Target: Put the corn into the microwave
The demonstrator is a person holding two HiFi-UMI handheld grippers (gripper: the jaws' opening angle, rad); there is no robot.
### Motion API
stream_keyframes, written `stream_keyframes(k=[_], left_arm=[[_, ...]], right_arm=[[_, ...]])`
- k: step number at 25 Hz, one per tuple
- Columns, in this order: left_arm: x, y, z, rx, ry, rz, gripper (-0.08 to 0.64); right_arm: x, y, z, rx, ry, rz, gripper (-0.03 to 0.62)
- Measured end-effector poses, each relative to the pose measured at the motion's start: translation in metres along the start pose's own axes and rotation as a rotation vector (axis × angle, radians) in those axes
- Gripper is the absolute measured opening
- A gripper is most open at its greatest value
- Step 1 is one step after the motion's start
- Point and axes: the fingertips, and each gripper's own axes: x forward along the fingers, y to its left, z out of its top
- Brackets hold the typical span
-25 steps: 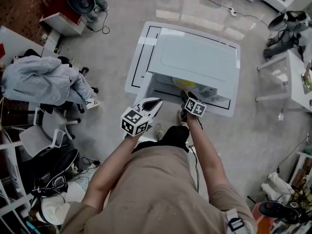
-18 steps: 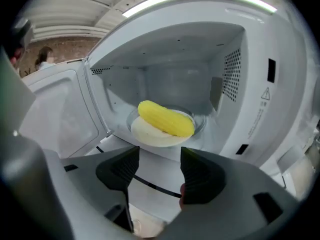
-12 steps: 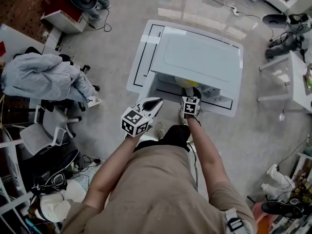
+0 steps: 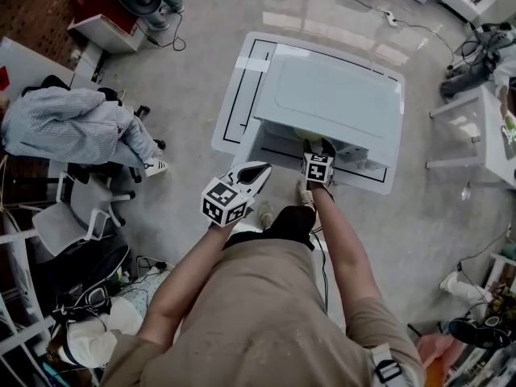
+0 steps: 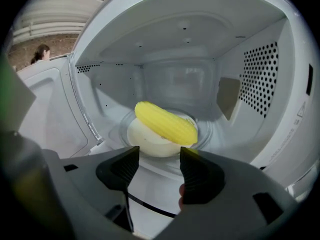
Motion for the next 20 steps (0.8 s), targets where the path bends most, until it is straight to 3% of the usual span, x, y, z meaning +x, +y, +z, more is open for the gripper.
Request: stream_keyframes(k=[14,20], left_arm=[[-0.006,-0.016,0.003,0.024,-0.009,-0.058,0.002],[-0.012,-0.027,0.015,0.039,-0.039,-0.091,0.002]], right_arm=[[0.022,0.001,0.017,0.022,0.020,0.013,0.247],[-0.009,0.004,0.024,0.060,-0.020,0.014,0.247]])
